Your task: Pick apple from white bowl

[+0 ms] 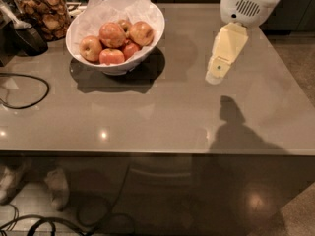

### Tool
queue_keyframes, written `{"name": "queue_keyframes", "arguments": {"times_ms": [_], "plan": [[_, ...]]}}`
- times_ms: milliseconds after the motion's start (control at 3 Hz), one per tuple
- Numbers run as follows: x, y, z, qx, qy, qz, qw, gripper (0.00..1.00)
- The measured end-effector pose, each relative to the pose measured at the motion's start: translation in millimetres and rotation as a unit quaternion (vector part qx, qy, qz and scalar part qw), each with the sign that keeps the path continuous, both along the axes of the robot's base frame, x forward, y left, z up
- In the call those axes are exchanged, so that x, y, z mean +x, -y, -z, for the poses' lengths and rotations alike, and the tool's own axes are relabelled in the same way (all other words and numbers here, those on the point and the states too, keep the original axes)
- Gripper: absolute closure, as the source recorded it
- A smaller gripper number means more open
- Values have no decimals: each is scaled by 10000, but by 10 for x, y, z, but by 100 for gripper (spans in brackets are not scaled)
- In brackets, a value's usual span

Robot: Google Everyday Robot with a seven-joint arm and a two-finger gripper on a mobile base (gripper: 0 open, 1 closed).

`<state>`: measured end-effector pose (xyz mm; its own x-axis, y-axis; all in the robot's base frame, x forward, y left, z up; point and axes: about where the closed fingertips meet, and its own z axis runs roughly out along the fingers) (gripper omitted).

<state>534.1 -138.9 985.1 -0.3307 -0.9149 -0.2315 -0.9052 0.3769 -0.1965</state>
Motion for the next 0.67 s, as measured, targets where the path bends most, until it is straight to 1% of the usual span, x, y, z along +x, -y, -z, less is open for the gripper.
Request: {"name": "queue_keyframes", "arguments": {"times_ms": [333, 667], "plan": [[31, -31, -11, 67, 43, 3, 10000, 0], [154, -193, -167, 412, 49, 114, 9991, 0]]}}
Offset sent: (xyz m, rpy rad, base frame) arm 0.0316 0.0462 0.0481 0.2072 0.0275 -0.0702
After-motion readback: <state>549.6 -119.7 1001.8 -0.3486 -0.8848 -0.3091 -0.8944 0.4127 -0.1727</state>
